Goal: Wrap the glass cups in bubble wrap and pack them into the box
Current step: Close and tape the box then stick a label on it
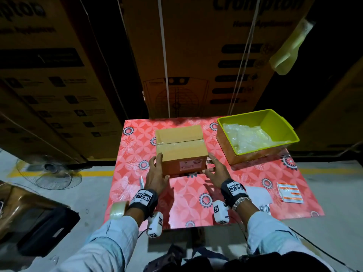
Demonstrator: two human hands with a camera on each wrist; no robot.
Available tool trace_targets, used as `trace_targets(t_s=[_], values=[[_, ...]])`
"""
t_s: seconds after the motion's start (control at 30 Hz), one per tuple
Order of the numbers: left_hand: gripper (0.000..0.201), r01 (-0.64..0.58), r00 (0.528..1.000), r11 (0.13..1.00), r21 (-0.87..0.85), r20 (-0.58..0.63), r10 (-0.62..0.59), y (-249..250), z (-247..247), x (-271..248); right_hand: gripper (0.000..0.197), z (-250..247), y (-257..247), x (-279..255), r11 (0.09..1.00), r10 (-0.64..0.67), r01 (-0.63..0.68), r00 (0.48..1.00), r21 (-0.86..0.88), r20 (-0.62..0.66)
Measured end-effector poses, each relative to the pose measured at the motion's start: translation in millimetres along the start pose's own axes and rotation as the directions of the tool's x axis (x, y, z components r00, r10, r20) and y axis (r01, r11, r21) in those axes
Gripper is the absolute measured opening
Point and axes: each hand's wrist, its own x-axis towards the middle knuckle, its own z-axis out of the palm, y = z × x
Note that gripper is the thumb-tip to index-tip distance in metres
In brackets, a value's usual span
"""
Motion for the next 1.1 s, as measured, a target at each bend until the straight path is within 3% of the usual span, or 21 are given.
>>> trace_targets(t_s=[0.13,0.27,0.43,0.53,0.63,0.9,1.1], values=[[0.095,0.017,0.986,0.999,-0.038,-0.164,-0.023,7,-4,-24,0.061,-10,20,-28,0.999,-0.044,0.044,0.999,-0.009,-0.001],[0.078,-0.116,0.966,0.989,-0.096,-0.241,0.090,25,6,-53,0.043,-23,44,-64,0.998,0.009,-0.006,0.999,0.055,-0.047],[0.063,-0.244,0.969,0.952,-0.186,-0.076,0.234,55,45,-68,0.021,-55,67,-106,0.989,0.095,-0.073,0.980,0.127,-0.175],[0.051,-0.335,0.931,0.919,-0.209,0.078,0.357,86,67,-67,0.012,-85,82,-120,0.983,0.141,-0.105,0.958,0.152,-0.251],[0.045,-0.381,0.886,0.898,-0.219,0.192,0.422,116,89,-62,0.015,-118,94,-131,0.983,0.149,-0.103,0.933,0.155,-0.329],[0.039,-0.400,0.826,0.903,-0.157,0.364,0.430,196,164,-43,0.018,-209,160,-133,0.969,0.232,-0.173,0.875,0.175,-0.425],[0.033,-0.385,0.806,0.917,-0.106,0.446,0.390,251,236,-39,0.019,-252,237,-111,0.940,0.342,-0.307,0.839,0.150,-0.423]])
